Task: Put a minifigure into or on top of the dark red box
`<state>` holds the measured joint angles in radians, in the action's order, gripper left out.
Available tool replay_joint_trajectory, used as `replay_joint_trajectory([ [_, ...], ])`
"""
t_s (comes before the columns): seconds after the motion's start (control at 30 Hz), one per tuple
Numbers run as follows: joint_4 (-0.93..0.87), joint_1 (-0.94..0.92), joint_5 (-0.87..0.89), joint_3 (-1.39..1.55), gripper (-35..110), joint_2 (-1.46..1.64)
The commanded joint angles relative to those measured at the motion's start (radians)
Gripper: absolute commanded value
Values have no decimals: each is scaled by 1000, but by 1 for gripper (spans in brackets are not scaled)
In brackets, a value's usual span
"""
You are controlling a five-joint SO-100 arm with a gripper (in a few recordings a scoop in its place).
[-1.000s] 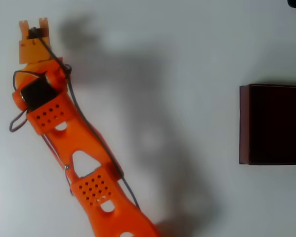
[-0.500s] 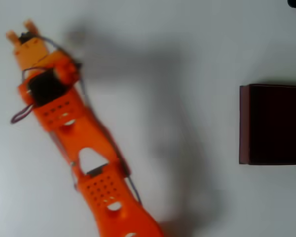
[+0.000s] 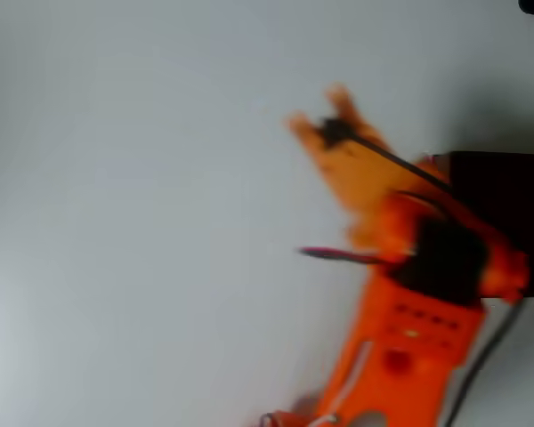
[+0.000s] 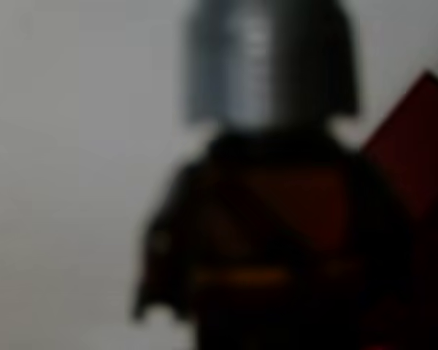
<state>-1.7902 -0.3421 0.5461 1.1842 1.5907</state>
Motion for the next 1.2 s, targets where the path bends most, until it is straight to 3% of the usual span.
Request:
replay_joint_trajectory([
  [0.0,61,-190,-106,67,0,43],
  [0.23,156,-382,-215,-86,0,-291],
  [0.4,29,-437,-253,-549,0,-692],
  [0.47,-43,-456,-255,-752,11,-831],
  [0.63,-43,-483,-256,-744,17,-847],
  [0.87,-43,-425,-325,-479,12,-557],
  [1.17,35,-132,-318,316,0,402],
])
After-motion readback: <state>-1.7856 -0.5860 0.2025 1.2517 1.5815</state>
